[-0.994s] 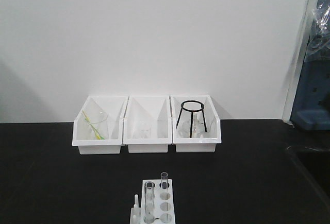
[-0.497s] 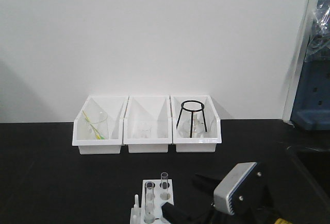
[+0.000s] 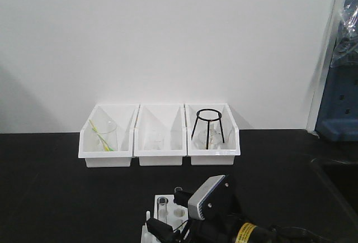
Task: Flip and reinsert test tube from rack
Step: 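Lower the open right gripper around the test tube and close it, then lift the test tube out of the rack with the right gripper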
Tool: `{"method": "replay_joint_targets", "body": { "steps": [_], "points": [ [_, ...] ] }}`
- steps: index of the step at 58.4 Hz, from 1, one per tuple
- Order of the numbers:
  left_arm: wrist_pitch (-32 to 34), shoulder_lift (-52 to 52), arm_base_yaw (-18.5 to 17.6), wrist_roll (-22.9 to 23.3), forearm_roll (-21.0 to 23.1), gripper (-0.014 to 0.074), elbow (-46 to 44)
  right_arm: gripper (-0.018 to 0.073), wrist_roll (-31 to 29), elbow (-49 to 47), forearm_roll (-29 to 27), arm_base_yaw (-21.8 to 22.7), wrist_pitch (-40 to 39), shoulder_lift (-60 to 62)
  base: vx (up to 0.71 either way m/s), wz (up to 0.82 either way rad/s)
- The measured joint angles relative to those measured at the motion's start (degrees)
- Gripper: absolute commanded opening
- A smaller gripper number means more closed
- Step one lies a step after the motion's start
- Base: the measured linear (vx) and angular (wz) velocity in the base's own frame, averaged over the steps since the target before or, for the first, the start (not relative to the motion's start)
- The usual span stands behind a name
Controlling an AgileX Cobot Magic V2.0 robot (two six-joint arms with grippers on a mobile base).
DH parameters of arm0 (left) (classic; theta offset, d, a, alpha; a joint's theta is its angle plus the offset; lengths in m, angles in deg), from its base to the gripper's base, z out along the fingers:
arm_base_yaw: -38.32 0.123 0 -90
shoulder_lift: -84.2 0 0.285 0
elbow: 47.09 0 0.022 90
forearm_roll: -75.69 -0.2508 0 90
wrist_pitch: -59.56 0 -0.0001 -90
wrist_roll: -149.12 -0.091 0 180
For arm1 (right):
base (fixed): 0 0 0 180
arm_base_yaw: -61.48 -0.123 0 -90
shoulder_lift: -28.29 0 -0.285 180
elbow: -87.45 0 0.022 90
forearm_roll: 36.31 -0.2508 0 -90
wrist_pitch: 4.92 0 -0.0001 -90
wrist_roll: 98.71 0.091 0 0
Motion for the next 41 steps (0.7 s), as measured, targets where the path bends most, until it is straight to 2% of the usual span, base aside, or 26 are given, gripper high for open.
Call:
{"method": "replay_joint_targets", "body": {
  "steps": [14,19,26,37,41],
  "points": [
    [0.0,0.0,0.0,0.0,0.0,-0.0006,0.0,0.0524,-0.25,-4.61,0.0,0.0,-0.27,-5.02,0.0,0.0],
    [0.0,0.0,0.0,0.0,0.0,-0.0006,0.0,0.0491,-0.3,-5.28,0.0,0.0,-1.04,-6.2,0.0,0.0],
    [0.0,0.0,0.0,0.0,0.0,-0.0006,0.0,0.0367,-0.3,-5.37,0.02,0.0,-1.52,-6.71,0.0,0.0],
    [0.0,0.0,0.0,0.0,0.0,-0.0006,0.0,0.0062,-0.37,-5.37,0.19,-0.22,-2.35,-6.71,0.0,0.0],
    [0.0,0.0,0.0,0.0,0.0,-0.0006,0.0,-0.0017,-0.43,-5.37,0.24,-0.27,-2.31,-6.71,0.0,0.0]
  ]
}}
